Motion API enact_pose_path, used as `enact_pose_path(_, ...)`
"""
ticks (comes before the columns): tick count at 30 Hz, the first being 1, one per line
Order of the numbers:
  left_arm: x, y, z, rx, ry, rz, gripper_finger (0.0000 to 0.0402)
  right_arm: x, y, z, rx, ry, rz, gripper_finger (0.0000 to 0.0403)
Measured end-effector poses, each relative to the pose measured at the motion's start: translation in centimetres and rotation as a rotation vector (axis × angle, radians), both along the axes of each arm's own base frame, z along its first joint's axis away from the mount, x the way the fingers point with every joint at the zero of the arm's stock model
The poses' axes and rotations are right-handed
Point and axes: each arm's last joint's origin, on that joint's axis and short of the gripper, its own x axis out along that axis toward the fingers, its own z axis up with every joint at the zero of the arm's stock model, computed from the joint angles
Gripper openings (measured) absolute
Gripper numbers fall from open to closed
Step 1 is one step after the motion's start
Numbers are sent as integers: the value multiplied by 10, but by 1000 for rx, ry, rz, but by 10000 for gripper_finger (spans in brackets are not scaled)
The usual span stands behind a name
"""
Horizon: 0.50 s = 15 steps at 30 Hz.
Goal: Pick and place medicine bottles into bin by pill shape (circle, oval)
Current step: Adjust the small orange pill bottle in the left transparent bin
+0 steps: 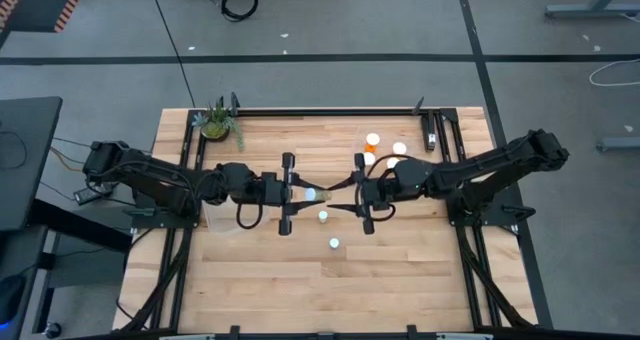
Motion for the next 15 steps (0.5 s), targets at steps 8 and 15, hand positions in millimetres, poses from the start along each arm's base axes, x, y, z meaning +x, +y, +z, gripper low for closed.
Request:
enact_pose_path(8,0,0,-1,-1,9,8,119,-1,3,1,-38,-19,-44,174)
enact_pose_path(15,0,1,-2,1,19,12,126,-1,3,4,-48,-50,-40,173)
